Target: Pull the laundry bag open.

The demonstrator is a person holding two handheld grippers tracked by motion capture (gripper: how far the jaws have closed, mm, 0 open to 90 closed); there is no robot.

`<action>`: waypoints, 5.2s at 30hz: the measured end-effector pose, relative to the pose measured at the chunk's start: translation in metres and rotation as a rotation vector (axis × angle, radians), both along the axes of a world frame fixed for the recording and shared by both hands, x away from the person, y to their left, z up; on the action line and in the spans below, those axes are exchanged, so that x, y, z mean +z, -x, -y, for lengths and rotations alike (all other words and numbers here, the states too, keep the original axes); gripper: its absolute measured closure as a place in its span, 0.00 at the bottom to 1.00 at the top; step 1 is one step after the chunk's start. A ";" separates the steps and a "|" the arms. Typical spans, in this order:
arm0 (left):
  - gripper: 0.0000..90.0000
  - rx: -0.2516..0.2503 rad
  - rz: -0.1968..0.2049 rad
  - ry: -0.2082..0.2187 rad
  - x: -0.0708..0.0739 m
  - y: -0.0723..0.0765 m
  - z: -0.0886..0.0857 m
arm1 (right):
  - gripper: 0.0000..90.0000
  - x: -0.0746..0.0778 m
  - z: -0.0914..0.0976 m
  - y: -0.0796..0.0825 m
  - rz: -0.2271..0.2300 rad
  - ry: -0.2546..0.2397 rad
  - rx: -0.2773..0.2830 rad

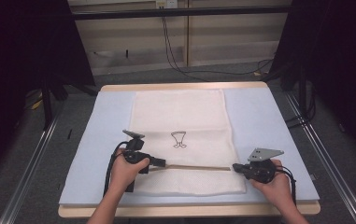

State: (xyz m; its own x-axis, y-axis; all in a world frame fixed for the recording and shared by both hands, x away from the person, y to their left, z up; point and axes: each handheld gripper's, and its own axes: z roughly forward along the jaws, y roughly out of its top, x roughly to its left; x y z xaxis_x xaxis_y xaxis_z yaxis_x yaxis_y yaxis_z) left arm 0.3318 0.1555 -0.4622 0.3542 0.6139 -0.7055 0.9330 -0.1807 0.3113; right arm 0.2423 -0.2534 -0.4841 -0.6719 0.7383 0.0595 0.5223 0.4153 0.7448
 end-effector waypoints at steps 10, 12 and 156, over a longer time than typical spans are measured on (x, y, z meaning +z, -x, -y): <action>0.97 0.022 -0.004 -0.001 0.001 0.001 -0.010 | 1.00 0.000 0.000 0.000 -0.001 0.000 0.001; 0.97 0.022 -0.005 0.006 0.001 0.000 -0.013 | 1.00 0.000 0.000 0.000 -0.001 0.000 0.001; 0.60 0.302 0.364 -0.117 0.032 0.020 -0.146 | 0.52 0.019 0.015 -0.001 0.051 -0.040 -0.127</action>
